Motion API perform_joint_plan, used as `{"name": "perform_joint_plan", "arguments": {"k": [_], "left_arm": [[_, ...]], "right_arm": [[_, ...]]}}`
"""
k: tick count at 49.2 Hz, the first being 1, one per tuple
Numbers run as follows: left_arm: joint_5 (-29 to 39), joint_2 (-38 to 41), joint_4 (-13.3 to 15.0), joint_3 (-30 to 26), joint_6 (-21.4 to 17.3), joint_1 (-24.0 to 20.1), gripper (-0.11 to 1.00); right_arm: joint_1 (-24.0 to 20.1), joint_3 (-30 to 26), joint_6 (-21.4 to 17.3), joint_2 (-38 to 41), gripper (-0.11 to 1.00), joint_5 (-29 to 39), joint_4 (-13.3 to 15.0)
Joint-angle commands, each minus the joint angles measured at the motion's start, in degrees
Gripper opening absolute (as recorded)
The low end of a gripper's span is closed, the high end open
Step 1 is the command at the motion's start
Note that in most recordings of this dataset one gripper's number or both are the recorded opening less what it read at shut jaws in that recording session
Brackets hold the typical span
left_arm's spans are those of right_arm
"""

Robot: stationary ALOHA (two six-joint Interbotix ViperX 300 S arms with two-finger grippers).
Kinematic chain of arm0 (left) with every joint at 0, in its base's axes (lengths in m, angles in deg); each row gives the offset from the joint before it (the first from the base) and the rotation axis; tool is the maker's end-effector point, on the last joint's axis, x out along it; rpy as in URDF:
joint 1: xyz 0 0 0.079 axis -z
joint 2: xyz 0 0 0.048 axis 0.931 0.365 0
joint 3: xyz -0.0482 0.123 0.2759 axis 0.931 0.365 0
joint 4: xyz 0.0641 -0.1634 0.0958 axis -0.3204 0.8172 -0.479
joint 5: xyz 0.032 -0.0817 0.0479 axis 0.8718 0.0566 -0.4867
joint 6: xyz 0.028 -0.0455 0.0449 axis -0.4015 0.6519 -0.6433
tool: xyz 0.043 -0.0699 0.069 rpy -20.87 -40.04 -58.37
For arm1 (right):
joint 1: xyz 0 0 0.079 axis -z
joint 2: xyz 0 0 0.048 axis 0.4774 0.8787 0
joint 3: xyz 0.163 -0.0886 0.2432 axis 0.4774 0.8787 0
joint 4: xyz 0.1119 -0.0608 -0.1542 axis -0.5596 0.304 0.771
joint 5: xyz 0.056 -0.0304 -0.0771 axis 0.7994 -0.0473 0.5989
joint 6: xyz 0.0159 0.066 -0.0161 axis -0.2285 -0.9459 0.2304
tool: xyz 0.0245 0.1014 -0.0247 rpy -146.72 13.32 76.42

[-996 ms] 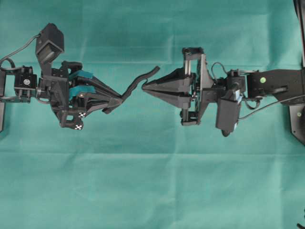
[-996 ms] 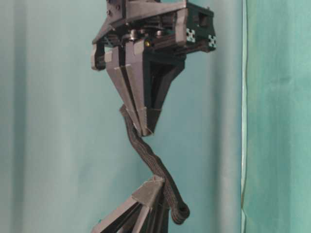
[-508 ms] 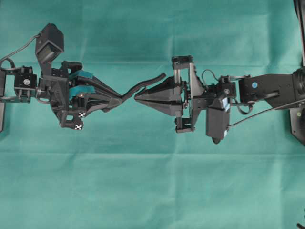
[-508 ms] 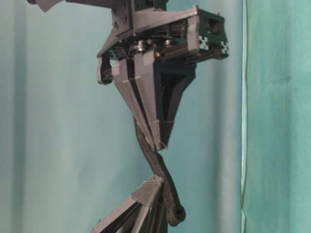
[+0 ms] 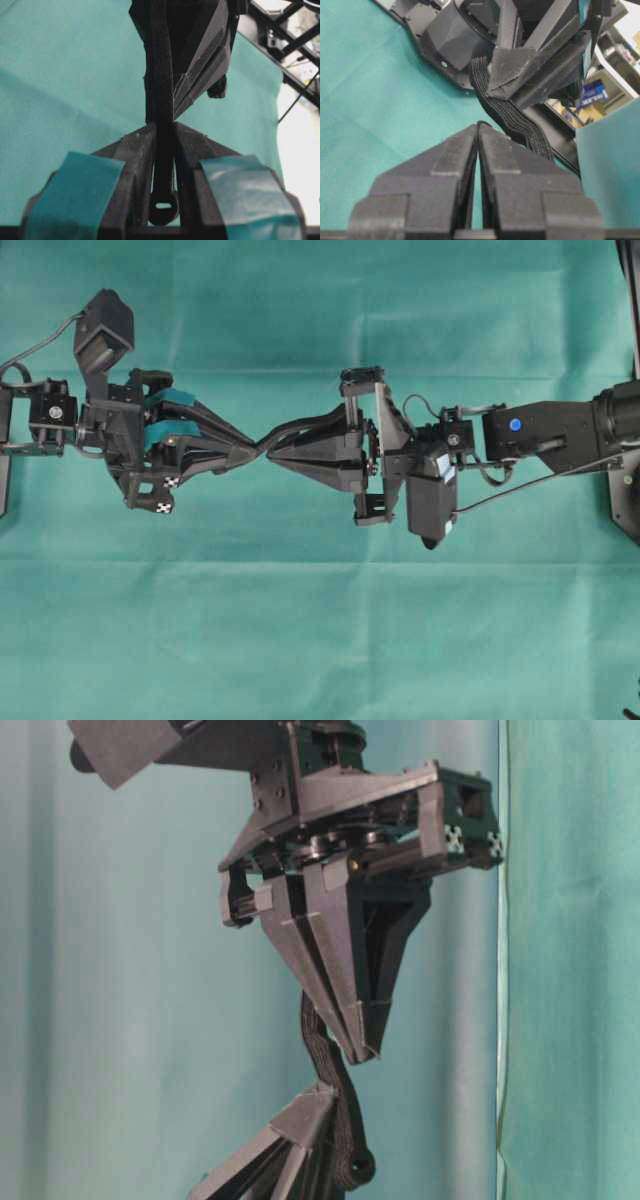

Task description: Peel off the Velcro with your right arm.

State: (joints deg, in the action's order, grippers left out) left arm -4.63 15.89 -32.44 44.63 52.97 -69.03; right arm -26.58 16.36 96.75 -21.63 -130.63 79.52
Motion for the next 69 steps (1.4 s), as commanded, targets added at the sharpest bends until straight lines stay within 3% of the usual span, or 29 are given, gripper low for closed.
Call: {"name": "perform_joint_plan", "arguments": {"k": [1,15,32,39,58,69], "left_arm": [[-0.88,-0.35,0.09,-0.88,-0.09,-0.35,0.10],[-0.88,-0.35,0.09,-0.97,-0.09,-0.26,0.10],[-0.88,-0.35,0.09,-1.05,-0.09,-0.35,0.10],[-0.88,-0.35,0.09,-1.05,-0.09,-0.26,0.10],[-0.88,-0.35,0.09,-0.97,-0.09,-0.26,0.10],[-0.88,-0.35,0.09,-0.79,-0.09,-0.26,0.10]], "right_arm": [[-0.97,-1.67,-0.09,-0.35,-0.10,0.09,0.09],[-1.93,-3.08,0.00,0.97,-0.10,0.26,0.44],[-3.60,-4.04,-1.67,1.23,-0.10,2.81,3.34],[-3.78,-4.13,-4.22,1.76,-0.10,3.78,5.71],[-4.39,-4.31,-14.06,2.37,-0.10,4.92,15.56],[-4.39,-4.31,-14.85,2.29,-0.10,5.80,16.26]]}}
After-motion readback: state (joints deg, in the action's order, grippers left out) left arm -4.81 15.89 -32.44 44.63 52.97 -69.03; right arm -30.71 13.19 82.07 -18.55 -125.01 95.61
